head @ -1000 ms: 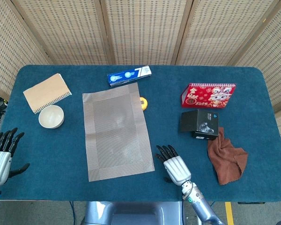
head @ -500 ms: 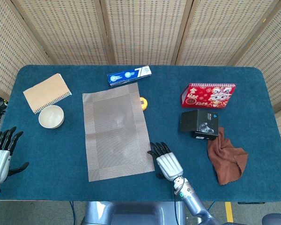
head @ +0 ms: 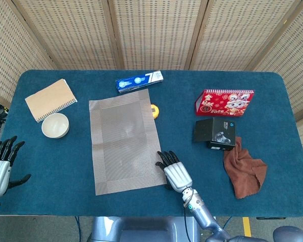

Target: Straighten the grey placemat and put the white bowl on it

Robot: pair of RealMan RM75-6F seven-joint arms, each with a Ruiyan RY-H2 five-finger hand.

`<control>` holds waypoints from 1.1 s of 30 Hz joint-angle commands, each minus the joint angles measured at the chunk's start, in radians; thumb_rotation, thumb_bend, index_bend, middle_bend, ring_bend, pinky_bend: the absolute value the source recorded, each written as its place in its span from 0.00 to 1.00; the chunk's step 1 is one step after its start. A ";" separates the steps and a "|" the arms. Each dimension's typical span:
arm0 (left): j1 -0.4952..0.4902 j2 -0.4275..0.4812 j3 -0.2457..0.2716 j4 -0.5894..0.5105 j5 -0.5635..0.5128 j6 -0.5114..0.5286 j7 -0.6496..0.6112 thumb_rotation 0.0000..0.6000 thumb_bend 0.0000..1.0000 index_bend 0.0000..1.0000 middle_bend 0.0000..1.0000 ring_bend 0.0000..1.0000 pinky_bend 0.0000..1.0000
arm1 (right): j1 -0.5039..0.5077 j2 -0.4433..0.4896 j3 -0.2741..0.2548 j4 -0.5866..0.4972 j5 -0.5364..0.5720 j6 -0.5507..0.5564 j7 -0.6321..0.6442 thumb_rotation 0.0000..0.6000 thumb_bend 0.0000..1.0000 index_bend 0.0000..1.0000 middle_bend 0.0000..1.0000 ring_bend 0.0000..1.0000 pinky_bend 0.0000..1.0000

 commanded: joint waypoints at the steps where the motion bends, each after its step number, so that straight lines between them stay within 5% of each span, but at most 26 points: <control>1: 0.000 0.000 0.000 0.001 0.001 -0.002 0.000 1.00 0.09 0.12 0.00 0.00 0.00 | 0.005 -0.015 -0.005 0.014 -0.017 0.015 0.021 1.00 0.32 0.31 0.00 0.00 0.00; 25: -0.002 -0.001 -0.006 -0.004 -0.002 -0.022 -0.009 1.00 0.09 0.14 0.00 0.00 0.00 | 0.032 -0.114 0.004 0.084 -0.003 0.029 0.054 1.00 0.44 0.34 0.00 0.00 0.00; 33: -0.002 0.001 -0.012 -0.003 -0.008 -0.025 -0.022 1.00 0.09 0.15 0.00 0.00 0.00 | 0.036 -0.150 -0.002 0.153 -0.052 0.086 0.104 1.00 0.38 0.53 0.03 0.00 0.00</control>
